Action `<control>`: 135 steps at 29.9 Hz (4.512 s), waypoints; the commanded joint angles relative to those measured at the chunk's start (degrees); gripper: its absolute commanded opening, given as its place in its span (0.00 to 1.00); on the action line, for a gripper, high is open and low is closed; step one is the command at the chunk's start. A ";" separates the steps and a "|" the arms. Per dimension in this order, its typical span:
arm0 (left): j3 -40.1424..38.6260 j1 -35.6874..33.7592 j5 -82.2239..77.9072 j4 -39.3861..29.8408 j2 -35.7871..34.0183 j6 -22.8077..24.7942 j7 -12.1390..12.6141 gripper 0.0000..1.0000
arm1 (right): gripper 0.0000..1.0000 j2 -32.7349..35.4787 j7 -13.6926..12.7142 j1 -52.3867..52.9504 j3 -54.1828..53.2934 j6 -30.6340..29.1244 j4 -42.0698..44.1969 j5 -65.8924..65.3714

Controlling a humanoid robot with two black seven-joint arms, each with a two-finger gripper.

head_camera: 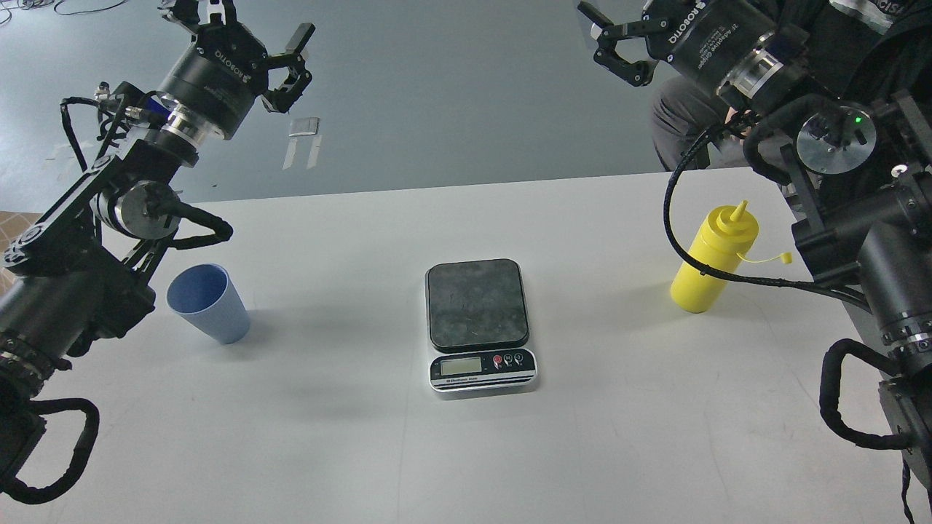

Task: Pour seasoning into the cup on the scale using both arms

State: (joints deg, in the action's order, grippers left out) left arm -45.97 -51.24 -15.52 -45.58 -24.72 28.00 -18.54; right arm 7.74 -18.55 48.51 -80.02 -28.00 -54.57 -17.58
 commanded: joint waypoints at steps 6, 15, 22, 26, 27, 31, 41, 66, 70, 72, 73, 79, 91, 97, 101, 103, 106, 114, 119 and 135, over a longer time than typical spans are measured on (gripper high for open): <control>0.18 0.00 -0.03 -0.04 -0.59 0.00 -3.43 0.98 | 1.00 -0.10 0.00 0.00 0.04 0.00 -0.01 0.00; 0.18 0.00 -0.03 0.05 -0.68 0.00 -3.52 0.98 | 1.00 -0.18 -0.09 0.00 0.04 0.00 -0.01 0.00; 0.09 0.00 -0.03 0.05 -0.68 0.00 -4.04 0.98 | 1.00 -0.18 0.00 0.00 -0.05 0.00 -0.10 0.00; 0.09 0.00 -0.03 0.05 -0.68 0.00 -3.43 0.98 | 1.00 -0.18 0.00 0.00 0.04 0.00 -0.01 0.00; 0.09 0.00 -0.03 0.05 -0.68 0.00 -3.43 0.98 | 1.00 -0.18 0.00 0.00 -0.05 0.00 -0.01 0.00; 0.44 0.00 -0.03 0.05 -0.68 0.00 -2.47 0.98 | 1.00 -0.18 0.00 0.00 0.04 0.00 -0.01 0.00; 0.01 0.00 -0.03 0.66 -0.50 0.00 -1.41 0.98 | 1.00 -0.18 0.00 0.00 -0.05 0.00 -0.10 0.00; -0.08 -0.09 -0.03 0.66 -0.50 0.00 -1.85 0.98 | 1.00 -0.18 0.00 0.00 -0.05 0.00 -0.01 0.00; -0.08 0.00 -0.03 0.66 -0.50 0.00 -1.85 0.98 | 1.00 -0.18 0.00 -0.09 -0.05 0.00 -0.02 0.00; -0.08 0.00 -0.03 0.66 -0.42 0.00 -1.85 0.98 | 1.00 -0.18 0.00 -0.09 -0.05 0.00 -0.01 0.00; -0.08 0.00 -0.03 0.66 -0.42 0.00 -1.85 0.98 | 1.00 -0.18 0.00 -0.09 -0.05 0.00 -0.01 0.00; -0.08 0.00 -0.03 0.66 -0.42 0.00 -1.85 0.98 | 1.00 -0.18 0.00 -0.09 -0.05 0.00 -0.01 0.00; -0.08 0.00 -0.03 0.66 -0.42 0.00 -1.85 0.98 | 1.00 -0.18 0.00 -0.09 -0.05 0.00 -0.01 0.00; -0.08 0.00 -0.03 0.66 -0.33 0.00 -1.85 0.98 | 1.00 -0.18 0.00 -0.09 -0.05 0.00 -0.01 0.00; 0.01 0.00 -0.03 0.66 -0.33 0.00 -1.85 0.98 | 1.00 -0.18 0.00 -0.09 -0.05 0.00 -0.01 0.00; 0.01 0.00 -0.03 0.66 -0.33 0.00 -1.85 0.98 | 1.00 -0.18 0.00 -0.09 -0.05 0.00 -0.10 0.00; 0.01 0.00 -0.03 0.66 -0.33 0.00 -1.85 0.98 | 1.00 -0.18 0.00 -0.09 -0.05 0.00 -0.10 0.00; 0.01 -0.09 -0.03 0.66 -0.42 0.00 -1.85 0.98 | 1.00 -0.18 0.00 -0.09 -0.05 0.00 -0.10 0.00; 0.01 0.00 -0.03 0.66 -0.07 0.00 -1.93 0.98 | 1.00 -0.18 0.00 -0.09 -0.05 0.00 -0.10 0.00; 0.97 -0.09 -0.12 0.49 -0.42 0.00 -1.85 0.98 | 1.00 -0.18 0.00 -0.17 0.04 0.00 -0.10 0.00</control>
State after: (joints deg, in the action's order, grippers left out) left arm -45.33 -51.25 -15.56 -44.91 -24.86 28.00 -20.45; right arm 7.57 -18.54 48.43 -79.99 -28.00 -54.68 -17.58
